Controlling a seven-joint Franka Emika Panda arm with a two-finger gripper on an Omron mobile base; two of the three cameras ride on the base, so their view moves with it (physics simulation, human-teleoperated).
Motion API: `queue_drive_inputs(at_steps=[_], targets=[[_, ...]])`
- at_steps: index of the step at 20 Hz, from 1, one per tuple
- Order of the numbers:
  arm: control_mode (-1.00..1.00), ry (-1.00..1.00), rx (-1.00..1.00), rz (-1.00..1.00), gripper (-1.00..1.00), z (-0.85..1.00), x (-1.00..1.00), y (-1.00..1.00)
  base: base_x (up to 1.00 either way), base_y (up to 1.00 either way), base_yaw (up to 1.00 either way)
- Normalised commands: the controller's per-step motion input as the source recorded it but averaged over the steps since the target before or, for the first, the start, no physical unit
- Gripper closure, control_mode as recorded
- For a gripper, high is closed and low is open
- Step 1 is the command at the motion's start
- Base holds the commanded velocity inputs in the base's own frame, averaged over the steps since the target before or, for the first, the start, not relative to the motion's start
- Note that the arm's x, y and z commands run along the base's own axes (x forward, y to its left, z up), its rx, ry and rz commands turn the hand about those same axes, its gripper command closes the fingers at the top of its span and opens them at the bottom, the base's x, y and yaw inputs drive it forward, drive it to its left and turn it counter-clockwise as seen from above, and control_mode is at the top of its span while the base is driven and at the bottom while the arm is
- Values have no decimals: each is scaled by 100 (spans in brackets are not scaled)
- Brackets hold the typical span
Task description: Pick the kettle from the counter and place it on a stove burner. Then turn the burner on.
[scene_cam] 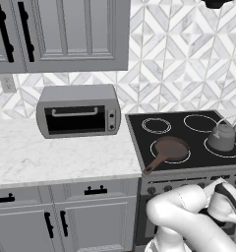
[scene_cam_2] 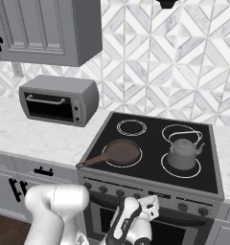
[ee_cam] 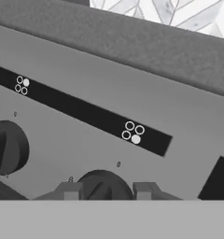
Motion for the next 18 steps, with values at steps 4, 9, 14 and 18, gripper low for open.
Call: queue_drive_inputs(at_steps=[4,9,14,18], targets=[[-100,0,-39,29,100,0,0,0,0,0,0],[-100,0,-39,30,100,0,0,0,0,0,0],[-100,0,-47,33,100,0,0,0,0,0,0],[-100,0,-55,36,100,0,0,0,0,0,0]])
